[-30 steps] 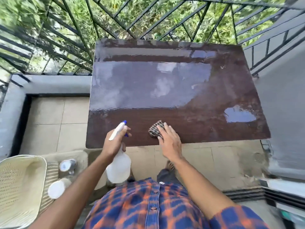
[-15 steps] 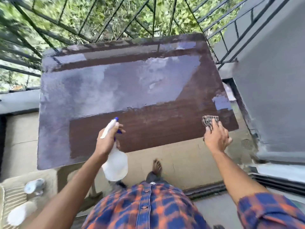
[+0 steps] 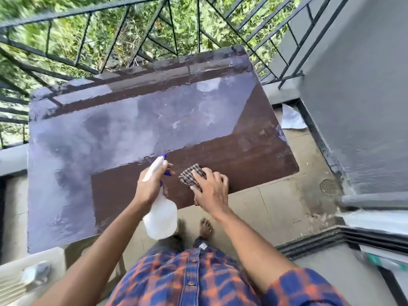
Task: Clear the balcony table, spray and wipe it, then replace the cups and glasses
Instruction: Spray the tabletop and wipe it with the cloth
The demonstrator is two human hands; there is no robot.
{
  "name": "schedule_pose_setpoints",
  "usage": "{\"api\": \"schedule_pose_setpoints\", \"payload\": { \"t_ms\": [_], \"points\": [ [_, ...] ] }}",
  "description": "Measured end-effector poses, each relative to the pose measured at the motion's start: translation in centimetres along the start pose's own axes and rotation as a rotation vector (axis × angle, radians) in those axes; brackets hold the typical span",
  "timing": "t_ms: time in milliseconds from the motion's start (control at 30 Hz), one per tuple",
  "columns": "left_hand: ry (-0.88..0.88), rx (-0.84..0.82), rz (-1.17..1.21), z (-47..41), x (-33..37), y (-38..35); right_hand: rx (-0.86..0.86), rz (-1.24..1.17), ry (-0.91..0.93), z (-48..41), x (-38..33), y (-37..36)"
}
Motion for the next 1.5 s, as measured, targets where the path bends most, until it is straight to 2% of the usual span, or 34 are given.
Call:
{"api": "schedule_pose_setpoints", "payload": {
  "t_ms": [67, 200, 267, 367, 567, 667, 800, 900, 1000, 1067, 1167, 1233, 1300, 1400, 1500],
  "points": [
    [-0.014, -0.043, -0.001, -0.5, 0.4, -1.1, 0.037, -0.009, -0.095, -0.8, 4.2, 1.2],
    [-0.012, -0.104, 0.017, -1.5, 1.0, -2.7, 0.128, -0.070, -0.482, -2.8, 15.6, 4.4],
    [-0.009, -0.128, 0.018, -2.1, 1.2, -3.3, 0.113, -0.139, -0.616, -3.7, 19.9, 5.6],
    [-0.012, -0.146, 0.031, -3.0, 1.3, -3.7, 0.104, -0.209, -0.727, -5.4, 21.5, 6.2],
    [0.017, -0.135, 0.065, -4.5, 1.9, -2.4, 0.103, -0.192, -0.812, -10.2, 19.1, 6.5],
    [0.025, -0.105, 0.101, -5.3, 2.3, -0.8, 0.034, -0.189, -0.816, -13.2, 16.6, 6.5],
    [0.016, -0.060, 0.093, -6.6, 1.8, 1.8, -0.005, -0.157, -0.665, -13.9, 7.8, 3.9],
    [0.008, -0.037, 0.118, -7.4, 1.7, 3.4, -0.050, -0.116, -0.448, -11.9, -1.2, 0.7],
    [0.025, 0.003, 0.155, -8.1, 1.5, 4.6, -0.150, -0.070, -0.120, -9.3, -8.2, -2.3],
    [0.027, 0.011, 0.171, -8.6, 1.4, 5.2, -0.165, -0.030, 0.006, -8.2, -9.7, -3.4],
    [0.034, 0.027, 0.199, -9.1, 1.1, 5.9, -0.133, 0.013, 0.070, -8.7, -7.9, -2.8],
    [0.041, 0.025, 0.215, -9.3, 0.9, 6.5, -0.089, 0.076, 0.020, -9.8, -4.9, -1.7],
    [0.043, 0.024, 0.226, -9.4, 0.8, 6.9, -0.017, 0.097, -0.134, -10.7, -0.7, 0.2],
    [0.049, 0.054, 0.245, -9.4, 0.7, 7.9, 0.082, 0.025, -0.388, -10.6, 4.8, 2.7],
    [0.055, 0.082, 0.248, -9.1, 0.4, 8.9, 0.132, -0.100, -0.496, -10.5, 5.8, 3.6]
  ]
}}
Point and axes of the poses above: each hand's wrist, its own z-axis away from the middle knuckle, its own y-axis out of the back of the hand, x = y × z, the point moved 2 cm from there along -z, towards the middle knuckle, and after that the axes turned 8 degrees about -y, right-handed, at the moved point
